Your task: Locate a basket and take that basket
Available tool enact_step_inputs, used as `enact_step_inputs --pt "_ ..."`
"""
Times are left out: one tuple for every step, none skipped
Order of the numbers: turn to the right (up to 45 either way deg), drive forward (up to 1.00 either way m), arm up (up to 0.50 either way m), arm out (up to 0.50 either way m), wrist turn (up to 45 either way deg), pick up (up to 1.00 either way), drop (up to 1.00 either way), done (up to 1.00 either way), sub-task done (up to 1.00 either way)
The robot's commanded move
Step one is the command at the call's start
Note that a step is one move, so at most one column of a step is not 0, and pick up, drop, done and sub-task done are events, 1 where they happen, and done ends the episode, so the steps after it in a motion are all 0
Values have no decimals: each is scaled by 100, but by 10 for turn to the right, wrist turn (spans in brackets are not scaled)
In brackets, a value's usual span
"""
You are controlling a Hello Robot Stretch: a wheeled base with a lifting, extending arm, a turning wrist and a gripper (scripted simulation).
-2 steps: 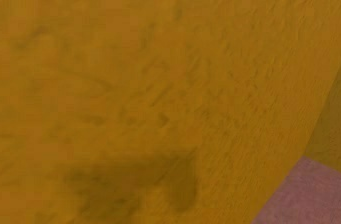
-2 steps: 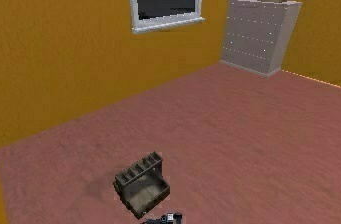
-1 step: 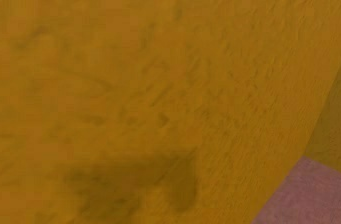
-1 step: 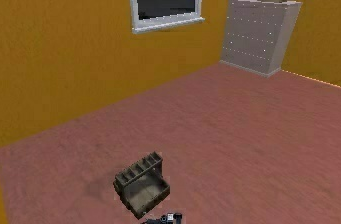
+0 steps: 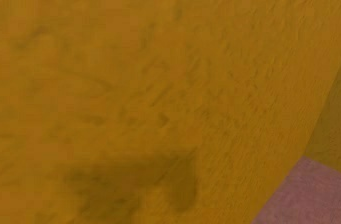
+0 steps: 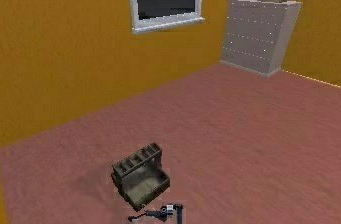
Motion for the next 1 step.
enact_step_inputs --pt "0 0 0 0 0 0 0 100 0"
